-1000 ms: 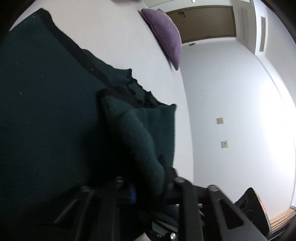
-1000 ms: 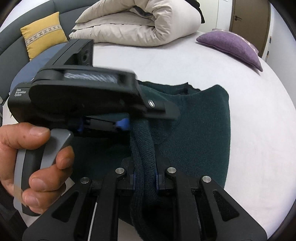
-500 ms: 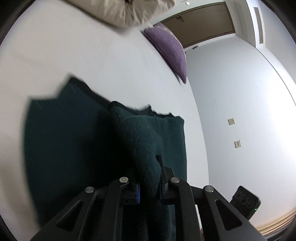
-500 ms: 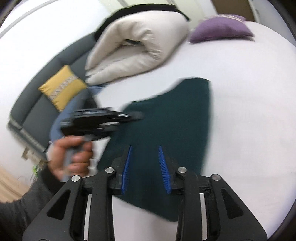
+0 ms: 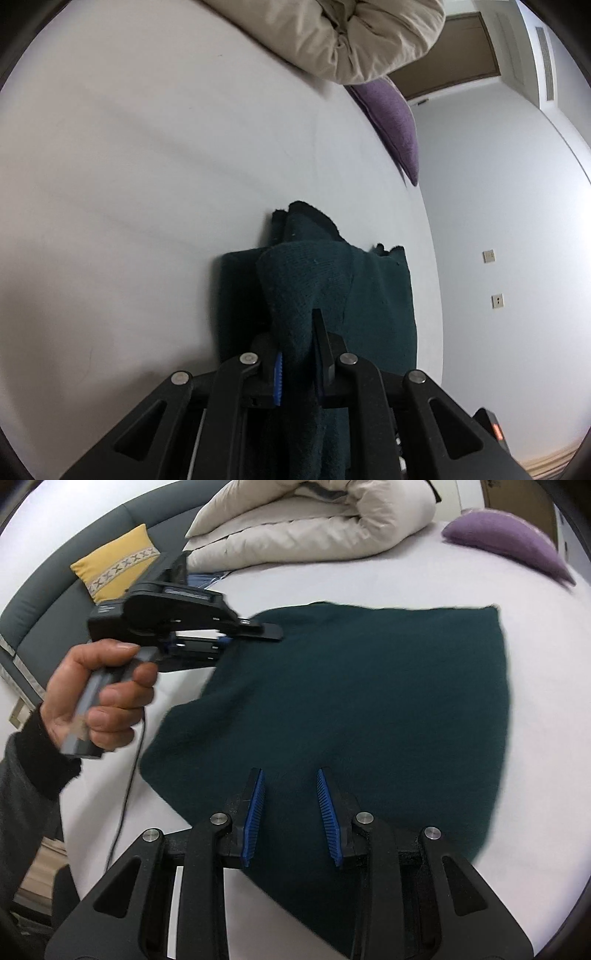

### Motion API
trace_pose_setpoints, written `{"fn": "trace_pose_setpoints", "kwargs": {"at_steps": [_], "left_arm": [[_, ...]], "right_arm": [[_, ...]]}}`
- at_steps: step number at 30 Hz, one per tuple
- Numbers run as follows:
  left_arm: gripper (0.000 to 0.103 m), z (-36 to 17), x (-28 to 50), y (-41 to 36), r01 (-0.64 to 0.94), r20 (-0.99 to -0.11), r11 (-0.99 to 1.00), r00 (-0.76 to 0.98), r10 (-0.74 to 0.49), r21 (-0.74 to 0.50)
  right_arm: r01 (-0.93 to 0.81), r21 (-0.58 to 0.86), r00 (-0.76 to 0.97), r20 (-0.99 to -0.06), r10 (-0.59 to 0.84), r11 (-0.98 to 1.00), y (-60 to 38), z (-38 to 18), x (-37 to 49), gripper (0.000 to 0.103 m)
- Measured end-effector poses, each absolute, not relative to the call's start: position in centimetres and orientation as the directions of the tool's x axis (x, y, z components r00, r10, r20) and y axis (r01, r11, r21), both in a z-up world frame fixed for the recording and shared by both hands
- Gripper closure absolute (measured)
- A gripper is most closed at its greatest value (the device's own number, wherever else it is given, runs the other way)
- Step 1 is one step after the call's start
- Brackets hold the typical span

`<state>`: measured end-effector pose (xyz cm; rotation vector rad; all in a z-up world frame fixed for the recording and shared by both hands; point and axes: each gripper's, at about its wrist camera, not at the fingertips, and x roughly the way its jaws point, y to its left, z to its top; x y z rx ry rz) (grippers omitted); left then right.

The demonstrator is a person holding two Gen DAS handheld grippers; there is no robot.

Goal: Fold small clothes

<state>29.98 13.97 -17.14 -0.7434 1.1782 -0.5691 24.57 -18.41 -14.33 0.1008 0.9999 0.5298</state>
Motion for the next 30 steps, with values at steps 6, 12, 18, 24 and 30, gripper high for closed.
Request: {"fn": "trace_pose_setpoints", "kwargs": {"at_steps": [6,12,18,24,30], "left_arm": [[0.09,-16.7,29.0,14.2,0.01,-0.579,0.618,0.336,-0.743,-0.786],[0.083,-17.1,28.2,13.8,-0.001,-0.646,0.691,0.357,-0.675,-0.723],[0.075,-10.2,21.7,13.8,0.076,-0.68,0.862,0.581,-0.447,-0.502],[0.075,-9.7,17.1,7.9,0.281,-0.688,0.9,0.579,-0.437,-0.335],[0.079,-14.8,15.6,7.6,0.306,-0.721,0.908,0.555,-0.415,-0.287]], "right_arm": [[-0.36,0.361,0.413,-0.765,0.494,0.86,-18.1,-14.8,24.3,0.073],[-0.383,0.351,0.399,-0.772,0.495,0.855,-17.3,-15.6,23.9,0.073],[-0.355,0.438,0.379,-0.74,0.555,0.826,-19.0,-15.6,23.9,0.073],[-0.285,0.647,0.418,-0.58,0.7,0.707,-25.1,-14.0,22.3,0.074],[-0.185,0.739,0.32,-0.578,0.751,0.648,-30.1,-19.2,21.7,0.079]]}}
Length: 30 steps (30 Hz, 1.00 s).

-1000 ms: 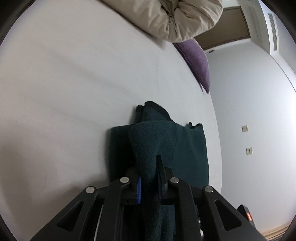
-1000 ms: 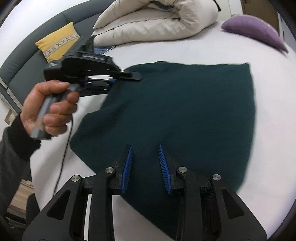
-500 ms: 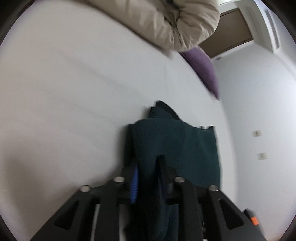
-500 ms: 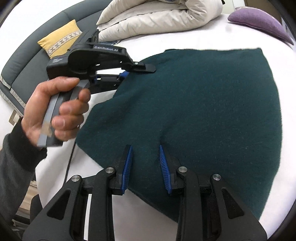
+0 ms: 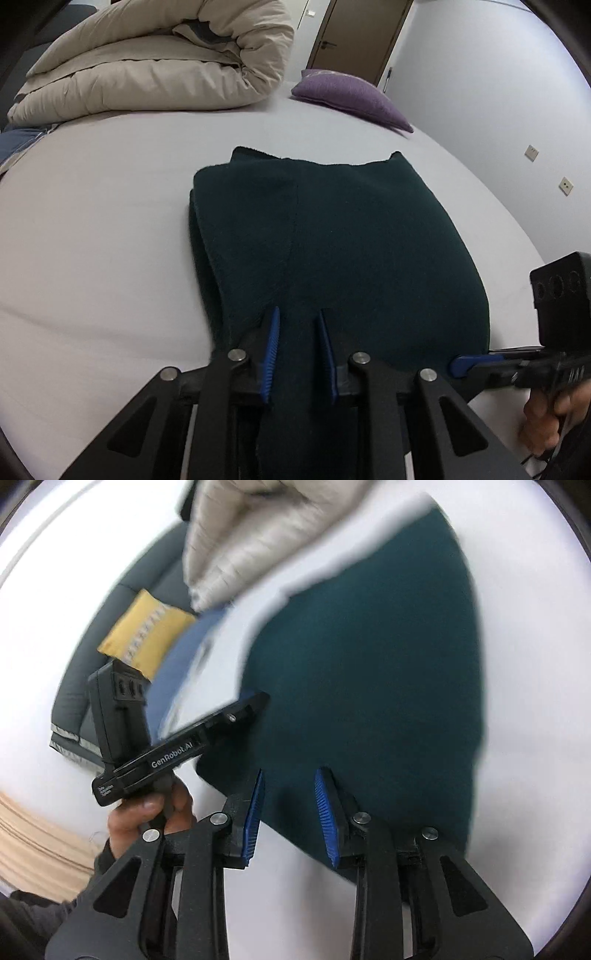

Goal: Fold small clothes

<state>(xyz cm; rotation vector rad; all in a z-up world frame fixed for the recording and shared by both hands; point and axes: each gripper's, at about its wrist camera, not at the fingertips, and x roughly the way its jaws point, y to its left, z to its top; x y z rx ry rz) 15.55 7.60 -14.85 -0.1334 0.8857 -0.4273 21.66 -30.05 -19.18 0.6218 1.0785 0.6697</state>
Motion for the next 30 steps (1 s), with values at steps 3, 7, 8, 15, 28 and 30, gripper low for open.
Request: {"fn": "trace_pose_setpoints", "kwargs": {"at_steps": [3,7,8,15,28,30], "left_arm": [[0.081,-15.0,15.7,8.9,0.304,-0.712,0.89,0.536,-0.455,-0.34],[0.081,-15.1,15.8,8.8,0.303,-0.701,0.878,0.53,-0.478,-0.37],[0.081,-15.1,15.9,8.8,0.301,-0.697,0.876,0.531,-0.482,-0.377],[0.081,-13.9,16.0,9.8,0.276,-0.697,0.854,0.495,-0.519,-0.44],[0.051,-10.8,26.0,5.8,0.289,-0.701,0.868,0.513,-0.496,-0.403],[0.053,-13.5,27.3,5.7,0.265,-0.737,0.879,0.479,-0.477,-0.397]], "right_arm": [[-0.133,0.784,0.347,-0.536,0.77,0.606,-33.2,-19.7,20.6,0.08],[-0.119,0.849,0.396,-0.434,0.809,0.514,-35.1,-19.2,19.7,0.075],[-0.135,0.851,0.386,-0.426,0.818,0.507,-34.9,-19.1,19.6,0.075],[-0.134,0.799,0.305,-0.53,0.791,0.587,-36.0,-20.0,19.3,0.075],[-0.132,0.864,0.353,-0.417,0.838,0.486,-34.3,-14.7,36.6,0.052],[-0.09,0.84,0.335,-0.48,0.811,0.534,-32.1,-16.4,39.3,0.054]]}}
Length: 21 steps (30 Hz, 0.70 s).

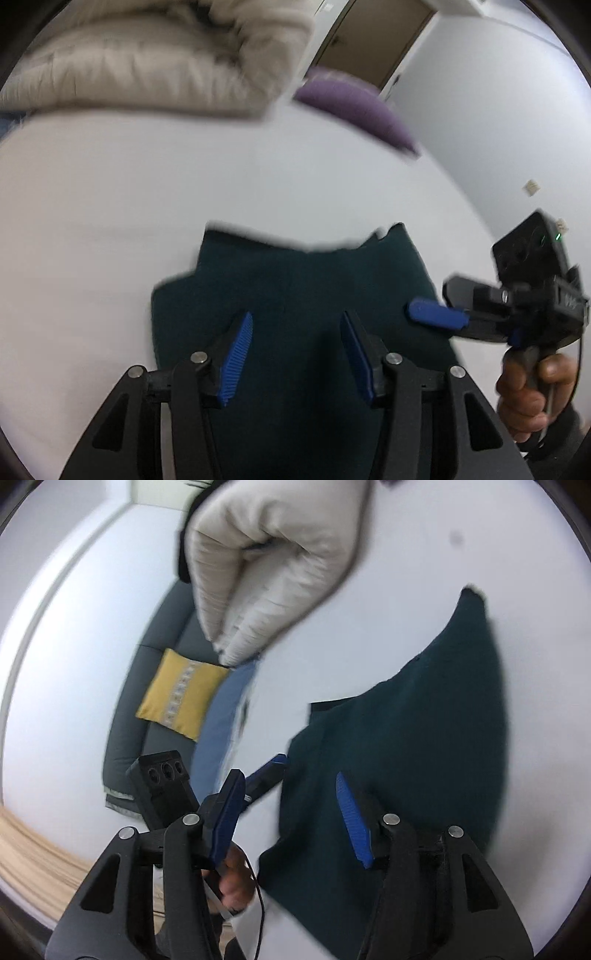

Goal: Fold small clothes

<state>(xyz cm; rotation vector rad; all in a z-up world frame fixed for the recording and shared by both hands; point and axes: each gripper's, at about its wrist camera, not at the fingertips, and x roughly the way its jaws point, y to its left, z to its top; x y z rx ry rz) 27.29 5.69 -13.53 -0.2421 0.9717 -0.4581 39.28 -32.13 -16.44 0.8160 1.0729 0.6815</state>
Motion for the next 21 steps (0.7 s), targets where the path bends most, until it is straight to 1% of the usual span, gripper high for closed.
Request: {"fn": "trace_pose_setpoints", "kwargs": {"at_steps": [1,3,4,6,7,8,10,12,14,15,16,17,18,20,21], "left_arm": [[0.053,-14.1,27.4,5.8,0.272,-0.728,0.875,0.484,-0.485,-0.401],[0.053,-14.6,27.5,6.8,0.278,-0.687,0.843,0.489,-0.537,-0.461],[0.053,-14.7,27.6,7.1,0.277,-0.679,0.834,0.486,-0.551,-0.477],[0.054,-15.0,27.6,7.6,0.283,-0.662,0.815,0.478,-0.577,-0.506],[0.054,-15.2,27.7,7.8,0.281,-0.656,0.807,0.475,-0.587,-0.518],[0.054,-15.3,27.7,7.9,0.279,-0.654,0.804,0.473,-0.591,-0.525],[0.055,-15.4,27.8,8.0,0.278,-0.65,0.798,0.469,-0.598,-0.534],[0.055,-15.4,27.7,8.0,0.284,-0.652,0.8,0.468,-0.597,-0.529],[0.055,-15.5,27.9,8.0,0.285,-0.652,0.8,0.467,-0.598,-0.529],[0.055,-15.4,27.9,8.0,0.285,-0.651,0.8,0.468,-0.598,-0.529],[0.055,-15.4,27.9,8.0,0.286,-0.652,0.8,0.468,-0.597,-0.527],[0.055,-15.4,27.8,8.0,0.286,-0.652,0.801,0.47,-0.595,-0.525],[0.055,-15.4,27.7,7.9,0.287,-0.653,0.804,0.473,-0.591,-0.52],[0.055,-15.3,27.5,7.7,0.291,-0.657,0.812,0.479,-0.582,-0.506],[0.055,-15.4,27.5,7.7,0.292,-0.657,0.813,0.481,-0.58,-0.503]], "right_arm": [[-0.07,0.834,0.334,-0.497,0.801,0.547,-31.5,-17.1,40.6,0.054],[-0.059,0.856,0.36,-0.461,0.811,0.514,-32.1,-18.5,42.0,0.057],[-0.045,0.859,0.38,-0.457,0.804,0.51,-32.7,-18.9,42.6,0.055],[0.026,0.852,0.406,-0.486,0.774,0.522,-34.1,-20.2,44.0,0.054],[0.062,0.856,0.404,-0.492,0.771,0.513,-34.5,-21.1,44.9,0.056],[0.092,0.873,0.4,-0.474,0.785,0.48,-35.1,-22.2,45.4,0.058],[0.104,0.856,0.407,-0.501,0.764,0.506,-35.6,-22.7,46.1,0.076],[0.114,0.841,0.44,-0.521,0.732,0.53,-36.2,-22.6,46.1,0.076],[0.153,0.847,0.493,-0.511,0.704,0.508,-37.8,-22.8,45.5,0.076],[0.182,0.847,0.522,-0.513,0.681,0.499,-38.5,-22.6,44.9,0.073],[0.177,0.847,0.542,-0.509,0.669,0.501,-38.8,-21.7,44.0,0.07],[0.139,0.857,0.554,-0.483,0.678,0.496,-38.8,-20.9,43.1,0.069],[0.064,0.877,0.552,-0.428,0.715,0.475,-38.0,-19.6,41.8,0.07],[-0.066,0.896,0.494,-0.353,0.795,0.439,-36.2,-17.7,39.3,0.069],[-0.135,0.892,0.439,-0.336,0.833,0.431,-34.6,-17.1,37.9,0.063]]}}
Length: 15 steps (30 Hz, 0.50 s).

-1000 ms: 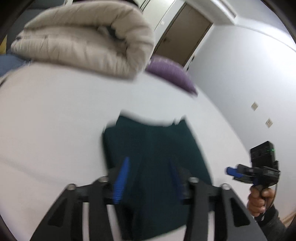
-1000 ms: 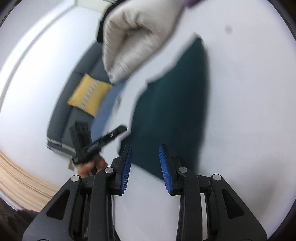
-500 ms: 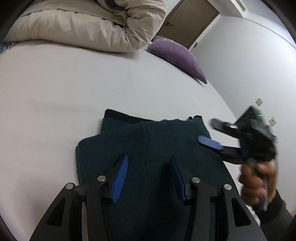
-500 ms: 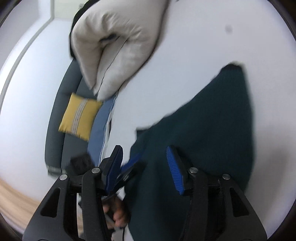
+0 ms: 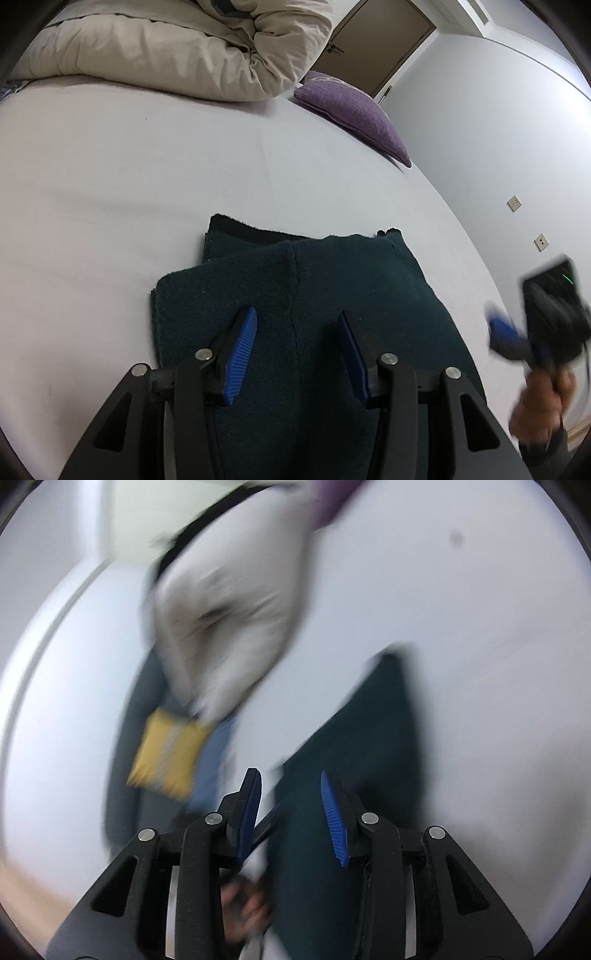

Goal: Fold small clothes

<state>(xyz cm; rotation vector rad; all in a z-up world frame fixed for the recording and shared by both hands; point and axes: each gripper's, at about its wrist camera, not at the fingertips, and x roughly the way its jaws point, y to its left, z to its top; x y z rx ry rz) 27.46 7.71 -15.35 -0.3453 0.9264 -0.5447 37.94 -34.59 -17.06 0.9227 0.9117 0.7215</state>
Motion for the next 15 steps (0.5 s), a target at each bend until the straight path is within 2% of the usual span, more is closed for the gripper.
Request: {"fn": "trace_pose_setpoints", "kwargs": {"at_steps": [1,3,5,6,7,8,10,11,12,14,15], "left_arm": [[0.055,-15.4,27.4,7.7,0.293,-0.657,0.813,0.483,-0.579,-0.502],[0.055,-15.5,27.4,7.8,0.293,-0.65,0.808,0.484,-0.586,-0.511],[0.055,-15.5,27.3,7.7,0.299,-0.647,0.806,0.482,-0.59,-0.512],[0.055,-15.5,27.3,7.7,0.3,-0.65,0.809,0.484,-0.585,-0.505],[0.055,-15.5,27.3,7.8,0.301,-0.649,0.808,0.484,-0.588,-0.508],[0.055,-15.4,27.3,7.8,0.299,-0.647,0.805,0.481,-0.591,-0.513],[0.054,-14.8,27.3,8.4,0.286,-0.641,0.793,0.472,-0.605,-0.538],[0.054,-14.3,27.0,9.0,0.265,-0.639,0.789,0.472,-0.608,-0.555],[0.047,-13.3,26.2,10.2,0.241,-0.634,0.795,0.497,-0.593,-0.556],[0.029,-12.1,25.0,12.2,0.216,-0.612,0.804,0.549,-0.57,-0.554],[0.026,-11.7,24.3,13.6,0.187,-0.6,0.8,0.571,-0.56,-0.57]], "right_arm": [[-0.176,0.881,0.393,-0.346,0.852,0.439,-33.2,-16.8,36.8,0.05],[-0.197,0.866,0.31,-0.391,0.867,0.46,-30.9,-17.9,35.0,0.047],[-0.176,0.863,0.263,-0.422,0.867,0.473,-30.1,-20.4,34.1,0.049],[-0.171,0.876,0.265,-0.4,0.878,0.451,-30.4,-21.6,33.8,0.055],[-0.157,0.89,0.274,-0.377,0.885,0.428,-31.0,-22.4,33.4,0.067],[-0.128,0.903,0.285,-0.362,0.888,0.409,-31.7,-22.9,33.2,0.07],[-0.118,0.906,0.32,-0.354,0.879,0.407,-32.7,-22.6,32.2,0.067],[-0.131,0.891,0.338,-0.371,0.865,0.434,-33.4,-22.1,31.1,0.065],[-0.145,0.875,0.357,-0.389,0.85,0.461,-33.9,-21.2,30.2,0.059],[-0.148,0.845,0.392,-0.426,0.815,0.513,-35.1,-19.9,29.2,0.042],[-0.14,0.824,0.429,-0.449,0.784,0.549,-36.0,-19.2,29.0,0.026]]}}
